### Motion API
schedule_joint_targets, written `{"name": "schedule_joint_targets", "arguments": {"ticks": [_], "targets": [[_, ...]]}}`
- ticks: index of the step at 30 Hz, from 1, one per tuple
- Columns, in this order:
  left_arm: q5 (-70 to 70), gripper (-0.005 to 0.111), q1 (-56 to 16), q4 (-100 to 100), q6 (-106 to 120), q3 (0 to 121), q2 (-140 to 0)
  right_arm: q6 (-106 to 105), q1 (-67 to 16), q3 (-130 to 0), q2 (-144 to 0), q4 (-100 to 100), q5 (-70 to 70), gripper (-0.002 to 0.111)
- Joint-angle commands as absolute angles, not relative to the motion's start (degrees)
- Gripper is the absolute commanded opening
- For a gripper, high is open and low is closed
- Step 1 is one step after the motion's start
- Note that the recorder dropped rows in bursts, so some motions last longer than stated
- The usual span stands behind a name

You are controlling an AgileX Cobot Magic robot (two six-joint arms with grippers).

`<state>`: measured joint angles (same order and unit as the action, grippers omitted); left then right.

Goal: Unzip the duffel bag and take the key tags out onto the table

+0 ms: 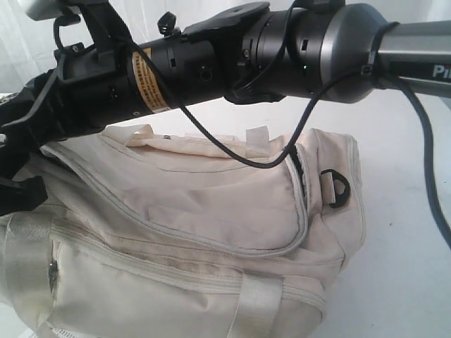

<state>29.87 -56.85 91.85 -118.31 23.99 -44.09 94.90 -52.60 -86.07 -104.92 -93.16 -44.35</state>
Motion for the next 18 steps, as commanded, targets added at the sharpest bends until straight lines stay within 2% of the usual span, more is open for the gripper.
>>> {"name": "schedule_joint_targets", "arguments": {"ticks": [1, 7, 18], "targets": [[35.53, 0.000, -56.70, 91.92, -119.53, 24.36, -44.05, 95.23, -52.49, -86.79, -102.46, -88.49, -42.21, 0.000], [35.53, 0.000, -56.70, 91.92, -119.04, 24.36, -44.05, 95.23, -52.49, -86.79, -103.28, -87.38, -27.03, 0.000], [35.89, 0.000, -56.70, 91.80, -116.50, 24.36, -43.95, 94.92, -50.92, -93.94, -111.29, -82.86, -23.42, 0.000]]}}
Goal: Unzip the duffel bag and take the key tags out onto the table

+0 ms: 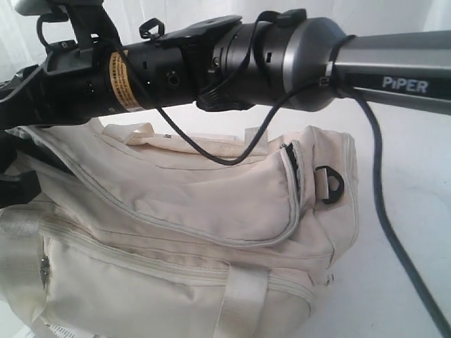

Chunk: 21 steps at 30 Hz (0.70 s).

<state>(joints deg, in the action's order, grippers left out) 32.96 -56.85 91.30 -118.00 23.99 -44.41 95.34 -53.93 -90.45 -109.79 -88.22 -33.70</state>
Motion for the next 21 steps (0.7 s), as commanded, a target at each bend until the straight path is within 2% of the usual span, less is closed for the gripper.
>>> {"name": "schedule_joint_targets", "arguments": {"ticks": [1, 12, 21], "targets": [[36.18, 0.000, -56.70, 91.66, -116.05, 24.36, -43.95, 94.92, -50.16, -94.25, -111.52, -82.86, -23.55, 0.000], [34.11, 0.000, -56.70, 91.69, -115.69, 24.36, -43.95, 102.56, -40.11, -94.35, -115.59, -82.44, -28.64, 0.000], [27.08, 0.000, -56.70, 92.33, -115.69, 24.36, -43.95, 101.12, -37.65, -98.34, -117.04, -71.69, -31.82, 0.000]]}}
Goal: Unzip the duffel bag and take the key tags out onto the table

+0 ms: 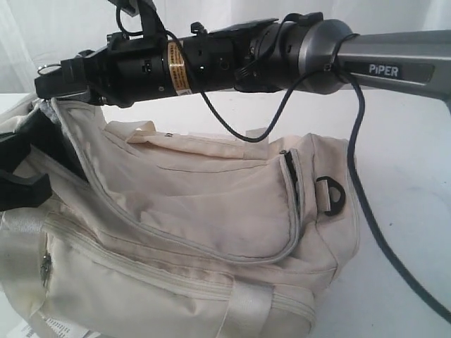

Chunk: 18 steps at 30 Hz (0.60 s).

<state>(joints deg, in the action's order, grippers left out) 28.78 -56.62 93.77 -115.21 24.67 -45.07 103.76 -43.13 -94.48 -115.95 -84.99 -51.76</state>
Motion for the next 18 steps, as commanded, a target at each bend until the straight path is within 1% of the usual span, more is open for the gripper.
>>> {"name": "schedule_joint_targets", "arguments": {"ticks": [1, 4, 11, 18], "targets": [[26.25, 0.000, -56.70, 92.33, -115.69, 24.36, -43.95, 100.82, -37.65, -99.60, -117.84, -71.69, -30.99, 0.000], [26.21, 0.000, -56.70, 92.57, -115.51, 24.36, -43.95, 100.82, -37.65, -101.88, -120.49, -71.69, -27.27, 0.000], [26.34, 0.000, -56.70, 92.67, -114.80, 24.41, -41.27, 100.64, -37.39, -102.20, -122.71, -71.69, -15.04, 0.000], [26.73, 0.000, -56.70, 91.43, -112.30, 24.41, -35.75, 100.64, -35.96, -102.20, -124.06, -71.69, -14.39, 0.000]]}}
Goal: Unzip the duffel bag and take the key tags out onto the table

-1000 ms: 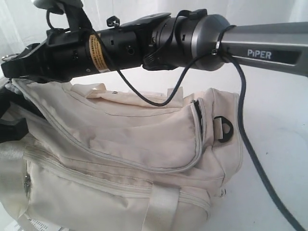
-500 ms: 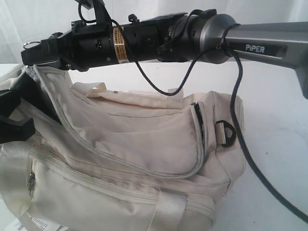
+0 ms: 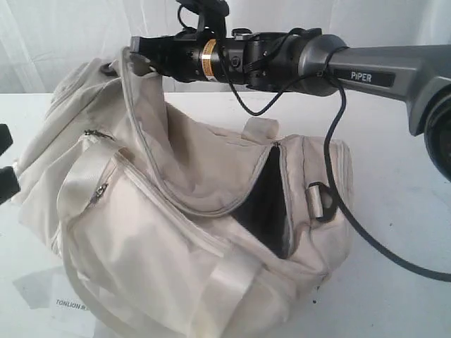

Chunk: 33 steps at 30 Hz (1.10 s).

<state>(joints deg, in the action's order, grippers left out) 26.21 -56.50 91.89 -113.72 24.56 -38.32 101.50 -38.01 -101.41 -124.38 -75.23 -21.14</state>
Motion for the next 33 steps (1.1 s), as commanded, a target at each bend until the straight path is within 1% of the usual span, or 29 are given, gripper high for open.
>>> {"name": "schedule_joint_targets", "arguments": {"ticks": [1, 3, 8, 15, 18, 20, 21, 23, 27, 28, 29, 30, 33], "targets": [[26.73, 0.000, -56.70, 90.57, -110.87, 24.41, -35.33, 100.64, -35.85, -102.20, -124.20, -71.69, -14.66, 0.000], [27.07, 0.000, -56.70, 87.96, -108.28, 24.41, -35.19, 100.64, -35.55, -102.20, -124.19, -71.69, -17.24, 0.000], [27.18, 0.000, -56.70, 80.99, -100.71, 24.41, -35.19, 100.64, -35.34, -102.20, -124.31, -71.69, -29.84, 0.000], [28.19, 0.000, -56.70, 80.76, -94.71, 24.41, -35.19, 100.76, -35.34, -102.20, -124.31, -71.81, -52.61, 0.000], [31.40, 0.000, -56.70, 80.76, -92.64, 24.41, -35.19, 102.10, -35.34, -102.20, -124.31, -72.58, -61.58, 0.000], [33.92, 0.001, -56.70, 80.76, -90.48, 24.41, -35.19, 103.84, -35.34, -102.20, -124.12, -73.81, -64.76, 0.000], [34.64, 0.005, -56.70, 80.76, -88.96, 24.41, -35.19, 104.63, -35.34, -102.20, -123.97, -75.17, -66.93, 0.000], [34.94, 0.016, -56.70, 80.76, -86.67, 24.41, -35.19, 106.15, -35.34, -102.20, -123.86, -77.06, -69.96, 0.000], [33.85, 0.051, -56.70, 81.50, -84.31, 24.41, -35.19, 111.28, -35.34, -102.20, -123.31, -82.03, -69.96, 0.000], [33.68, 0.059, -56.70, 82.52, -83.88, 24.41, -35.19, 112.13, -35.34, -102.20, -123.00, -83.55, -69.96, 0.000], [33.79, 0.063, -56.70, 83.56, -83.53, 24.41, -35.19, 112.60, -35.34, -102.20, -122.70, -85.42, -69.96, 0.000], [34.05, 0.064, -56.70, 85.23, -83.53, 24.41, -35.19, 113.29, -35.44, -102.20, -122.23, -86.89, -69.96, 0.000], [34.07, 0.064, -56.70, 88.76, -83.53, 24.41, -35.19, 116.13, -35.83, -102.20, -121.08, -88.65, -69.96, 0.000]]}}
